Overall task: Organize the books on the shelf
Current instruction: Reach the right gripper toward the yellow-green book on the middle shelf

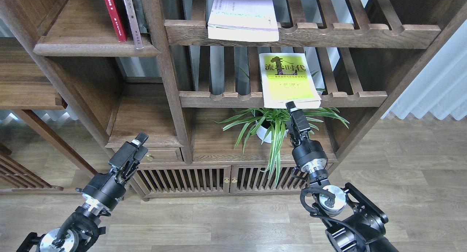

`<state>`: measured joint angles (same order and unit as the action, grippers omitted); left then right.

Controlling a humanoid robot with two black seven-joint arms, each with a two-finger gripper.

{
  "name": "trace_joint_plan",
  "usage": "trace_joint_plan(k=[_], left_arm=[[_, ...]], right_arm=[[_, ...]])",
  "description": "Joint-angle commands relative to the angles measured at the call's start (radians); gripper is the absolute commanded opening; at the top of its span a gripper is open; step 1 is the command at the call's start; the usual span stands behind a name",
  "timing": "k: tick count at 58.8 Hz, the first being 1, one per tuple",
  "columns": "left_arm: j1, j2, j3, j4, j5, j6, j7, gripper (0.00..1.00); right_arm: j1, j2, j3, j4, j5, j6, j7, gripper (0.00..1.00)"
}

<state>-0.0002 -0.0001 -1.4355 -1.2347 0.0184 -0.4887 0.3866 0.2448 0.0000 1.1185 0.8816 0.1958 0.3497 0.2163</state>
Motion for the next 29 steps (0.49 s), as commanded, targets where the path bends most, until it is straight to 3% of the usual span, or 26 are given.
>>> trace_joint_plan(k=[1, 29], left_arm=[[0.0, 0.0, 0.001, 0.0, 0.0, 0.0, 0.0, 0.84], [0.0, 0.0, -0.002, 0.0, 0.0, 0.0, 0.0, 0.84]], right_arm=[[0.01, 0.0, -0.002, -0.012, 0.002, -0.005, 0.0, 0.98], [0.051, 0.0, -0.009, -0.058, 0.005, -0.015, -0.005, 0.98]])
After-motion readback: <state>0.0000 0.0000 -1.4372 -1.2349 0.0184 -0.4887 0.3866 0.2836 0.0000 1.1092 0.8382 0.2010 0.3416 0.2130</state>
